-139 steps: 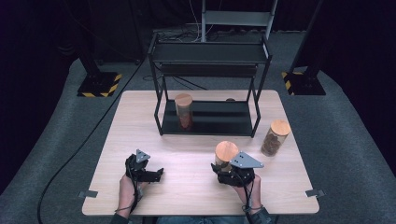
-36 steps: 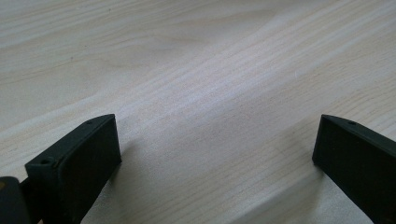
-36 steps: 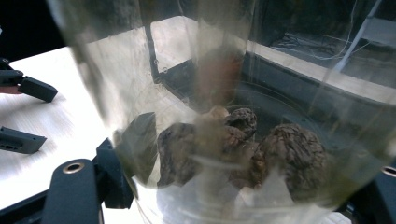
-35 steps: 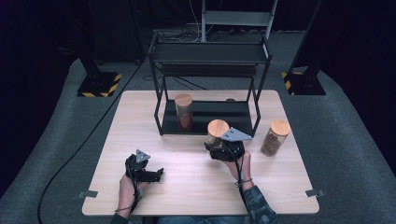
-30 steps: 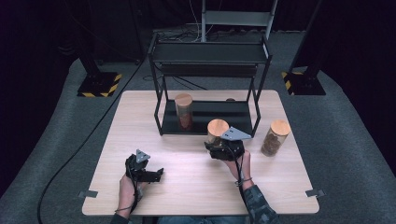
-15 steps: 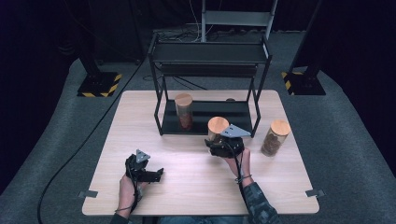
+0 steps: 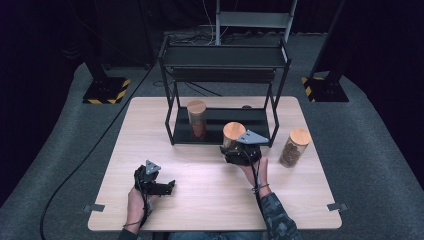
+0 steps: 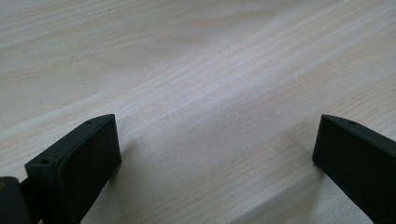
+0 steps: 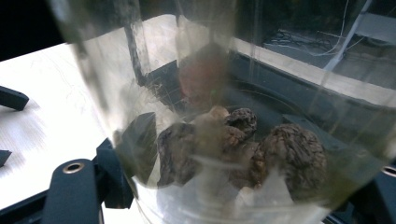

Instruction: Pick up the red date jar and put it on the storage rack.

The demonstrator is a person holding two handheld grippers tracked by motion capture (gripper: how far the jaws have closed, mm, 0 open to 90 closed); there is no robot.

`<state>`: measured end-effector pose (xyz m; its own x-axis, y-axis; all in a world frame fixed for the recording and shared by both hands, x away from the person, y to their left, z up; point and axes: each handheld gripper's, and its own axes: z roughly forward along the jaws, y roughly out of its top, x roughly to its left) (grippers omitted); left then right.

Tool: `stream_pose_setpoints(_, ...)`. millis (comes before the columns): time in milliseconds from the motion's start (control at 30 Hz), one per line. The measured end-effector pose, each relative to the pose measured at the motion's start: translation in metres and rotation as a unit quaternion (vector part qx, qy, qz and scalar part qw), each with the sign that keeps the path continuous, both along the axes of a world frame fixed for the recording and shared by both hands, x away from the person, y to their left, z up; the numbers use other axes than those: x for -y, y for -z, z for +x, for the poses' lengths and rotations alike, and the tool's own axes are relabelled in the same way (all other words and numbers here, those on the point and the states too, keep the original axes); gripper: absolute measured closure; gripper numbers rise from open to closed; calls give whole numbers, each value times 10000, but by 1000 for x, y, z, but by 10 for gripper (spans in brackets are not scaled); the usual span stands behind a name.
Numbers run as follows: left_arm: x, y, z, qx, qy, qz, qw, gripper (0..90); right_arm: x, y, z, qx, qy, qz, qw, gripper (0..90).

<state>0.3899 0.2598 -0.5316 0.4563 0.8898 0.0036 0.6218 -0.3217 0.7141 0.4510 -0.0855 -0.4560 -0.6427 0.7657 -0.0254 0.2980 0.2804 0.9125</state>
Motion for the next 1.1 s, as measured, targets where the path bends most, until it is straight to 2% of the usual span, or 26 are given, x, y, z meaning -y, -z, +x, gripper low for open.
stream_pose_setpoints(500, 0, 0, 0, 3, 0, -7, 10000, 1, -5, 4, 12, -76, 23, -96, 9999, 249)
stream_pose_setpoints(1100, 0, 0, 0, 5, 2, -5, 10000, 0, -12, 2, 23, -104, 6, -96, 9999, 248)
